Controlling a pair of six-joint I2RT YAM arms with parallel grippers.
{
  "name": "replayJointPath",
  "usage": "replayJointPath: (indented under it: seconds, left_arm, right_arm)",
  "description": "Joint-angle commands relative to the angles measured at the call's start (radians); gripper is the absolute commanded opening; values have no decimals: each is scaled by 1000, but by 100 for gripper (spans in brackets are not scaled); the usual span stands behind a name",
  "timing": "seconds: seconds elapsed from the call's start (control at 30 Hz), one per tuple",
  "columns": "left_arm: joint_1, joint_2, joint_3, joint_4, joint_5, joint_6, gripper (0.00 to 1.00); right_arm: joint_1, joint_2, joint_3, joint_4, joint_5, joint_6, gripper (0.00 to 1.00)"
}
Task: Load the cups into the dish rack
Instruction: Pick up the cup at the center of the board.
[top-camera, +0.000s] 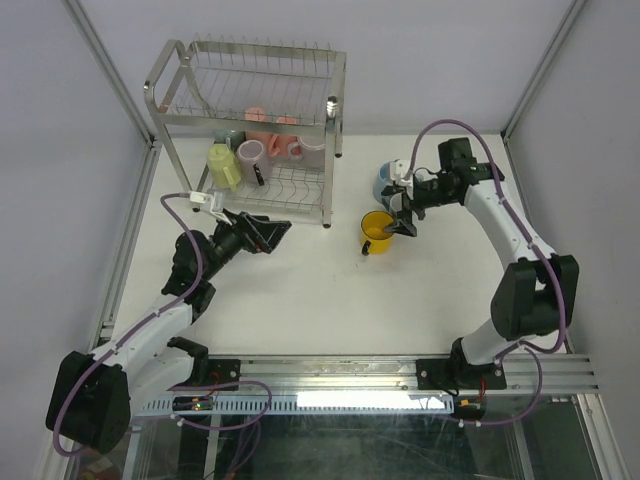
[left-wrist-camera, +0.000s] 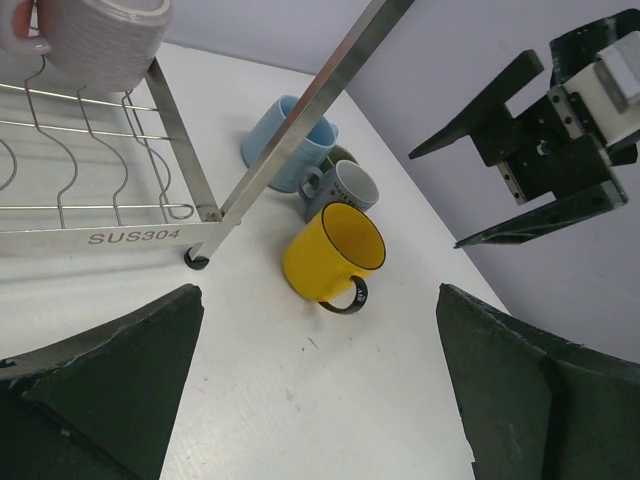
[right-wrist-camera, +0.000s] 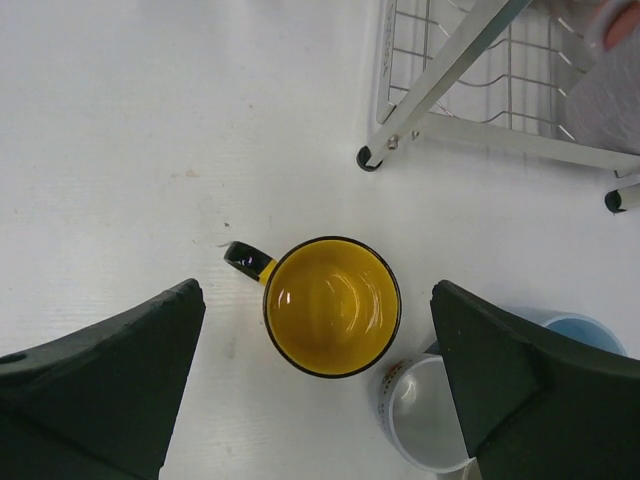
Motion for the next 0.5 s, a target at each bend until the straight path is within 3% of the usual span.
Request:
replayJointPath:
  seconds: [0.0, 0.27, 0.47]
  left_arm:
    - [11, -67, -22, -28, -49, 14, 99]
    - [11, -142, -53, -78, -106, 39, 99]
    - [12, -141, -58, -80, -115, 42, 99]
  right_arm:
    - [61, 87, 126, -64, 154, -67, 99]
    - [162, 201, 218, -62, 354, -34, 94]
    - [203, 268, 272, -67, 465, 0, 82]
